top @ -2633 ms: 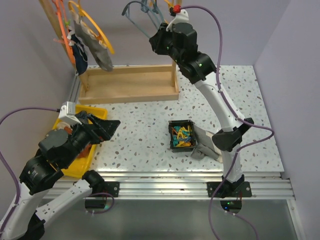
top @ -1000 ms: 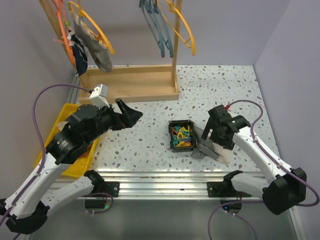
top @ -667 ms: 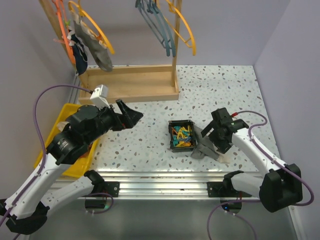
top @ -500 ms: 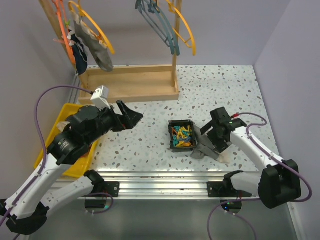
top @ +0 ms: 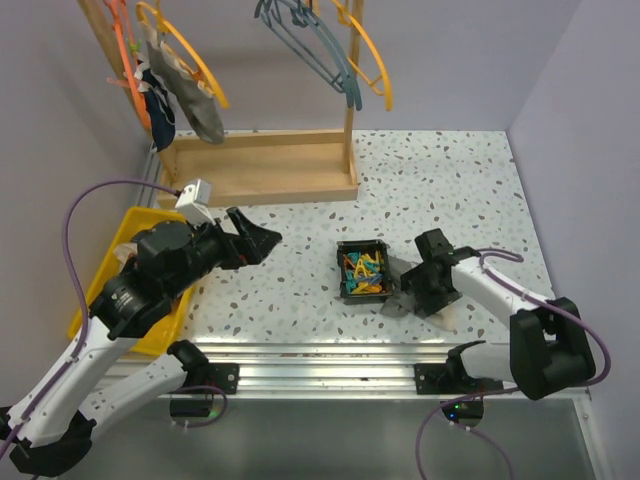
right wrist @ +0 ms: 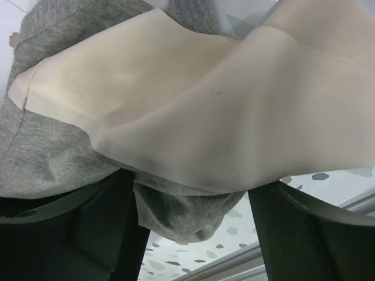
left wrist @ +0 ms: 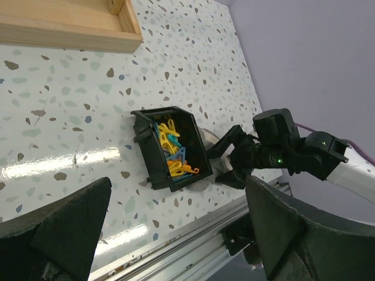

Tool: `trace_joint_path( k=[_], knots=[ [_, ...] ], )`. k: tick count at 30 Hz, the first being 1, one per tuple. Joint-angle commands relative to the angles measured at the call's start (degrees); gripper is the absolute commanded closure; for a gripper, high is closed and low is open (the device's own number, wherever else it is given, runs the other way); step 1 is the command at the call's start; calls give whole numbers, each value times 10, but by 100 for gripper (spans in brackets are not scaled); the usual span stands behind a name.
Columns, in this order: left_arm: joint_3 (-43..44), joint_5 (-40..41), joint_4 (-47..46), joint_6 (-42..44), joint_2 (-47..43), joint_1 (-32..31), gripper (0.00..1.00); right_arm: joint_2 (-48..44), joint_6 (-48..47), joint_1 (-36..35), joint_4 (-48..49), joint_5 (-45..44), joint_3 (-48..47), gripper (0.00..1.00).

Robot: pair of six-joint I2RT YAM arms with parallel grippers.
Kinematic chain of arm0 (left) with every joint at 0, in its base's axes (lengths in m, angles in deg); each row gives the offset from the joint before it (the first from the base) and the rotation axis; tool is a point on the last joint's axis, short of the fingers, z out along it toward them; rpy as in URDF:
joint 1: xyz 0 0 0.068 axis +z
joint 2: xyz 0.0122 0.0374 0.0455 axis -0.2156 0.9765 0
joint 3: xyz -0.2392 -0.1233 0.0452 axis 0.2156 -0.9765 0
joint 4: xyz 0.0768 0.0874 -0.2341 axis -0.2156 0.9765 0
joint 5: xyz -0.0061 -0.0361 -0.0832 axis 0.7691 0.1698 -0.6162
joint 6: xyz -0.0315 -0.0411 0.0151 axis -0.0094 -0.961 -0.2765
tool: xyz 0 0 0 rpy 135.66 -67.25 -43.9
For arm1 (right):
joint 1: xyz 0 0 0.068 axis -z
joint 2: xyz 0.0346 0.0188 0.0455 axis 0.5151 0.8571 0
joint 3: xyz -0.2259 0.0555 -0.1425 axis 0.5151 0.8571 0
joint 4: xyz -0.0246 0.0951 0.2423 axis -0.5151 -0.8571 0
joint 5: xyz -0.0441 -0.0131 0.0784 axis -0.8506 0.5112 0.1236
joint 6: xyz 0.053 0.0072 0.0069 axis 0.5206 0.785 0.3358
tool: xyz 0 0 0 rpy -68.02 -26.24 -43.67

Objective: Remove the underwear clipped to the hanger
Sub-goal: Pick up the underwear from the center of the board.

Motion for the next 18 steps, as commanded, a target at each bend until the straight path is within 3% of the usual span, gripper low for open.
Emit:
trace_joint_path(
  k=[1,2,5,9,14,16,18],
  knots=[
    [1,11,-17,2,-6,3,0,12,28,4,25,-16,-4,34],
    [2,13,-15,3,-6,3,0,13,27,7,29,-18,-4,44],
    [5,19,-7,5,-10,3,0,16,23,22,32,-20,-13,100],
    [15,28,8,6,-18,3,0,-13,-24,40,-25,-50,-76,100],
    [27,45,24,5,-28,3,0,-103,-56,51,-112,-199,-196,100],
    [27,50,29,4,-29,3,0,-114,-130,50,-67,-190,-233,100],
    [26,45,33,4,-25,3,0,-118,-219,50,12,-107,-249,100]
  ],
)
